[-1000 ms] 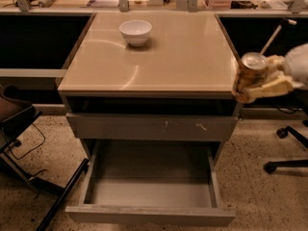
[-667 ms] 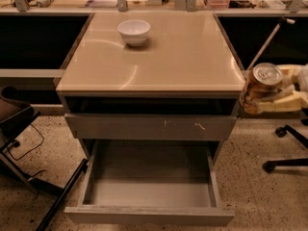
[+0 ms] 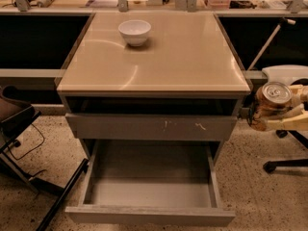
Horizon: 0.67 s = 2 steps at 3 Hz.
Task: Place orange can into middle drawer
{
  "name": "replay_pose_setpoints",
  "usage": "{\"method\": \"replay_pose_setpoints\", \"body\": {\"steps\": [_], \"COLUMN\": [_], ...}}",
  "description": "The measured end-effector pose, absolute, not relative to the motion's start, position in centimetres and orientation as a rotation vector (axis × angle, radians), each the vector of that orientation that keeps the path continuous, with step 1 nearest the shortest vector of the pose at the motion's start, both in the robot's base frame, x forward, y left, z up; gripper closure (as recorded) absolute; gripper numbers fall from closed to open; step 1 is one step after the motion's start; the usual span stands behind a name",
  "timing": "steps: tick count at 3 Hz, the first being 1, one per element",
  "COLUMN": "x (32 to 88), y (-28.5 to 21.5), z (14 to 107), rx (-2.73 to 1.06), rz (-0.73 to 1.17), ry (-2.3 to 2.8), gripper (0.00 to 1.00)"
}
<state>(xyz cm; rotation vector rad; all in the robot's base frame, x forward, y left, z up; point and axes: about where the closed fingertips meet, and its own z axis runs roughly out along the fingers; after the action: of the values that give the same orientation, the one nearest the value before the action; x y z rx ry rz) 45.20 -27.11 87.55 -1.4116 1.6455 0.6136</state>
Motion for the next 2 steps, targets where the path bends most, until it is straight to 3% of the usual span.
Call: {"method": "replay_pose_setpoints", "body": {"steps": [2], "x": [42.7], "y": [-23.6], "z": [83.5], "rx": [-1.274], "rz": [0.534], "ry": [1.536], "gripper": [1.0]}}
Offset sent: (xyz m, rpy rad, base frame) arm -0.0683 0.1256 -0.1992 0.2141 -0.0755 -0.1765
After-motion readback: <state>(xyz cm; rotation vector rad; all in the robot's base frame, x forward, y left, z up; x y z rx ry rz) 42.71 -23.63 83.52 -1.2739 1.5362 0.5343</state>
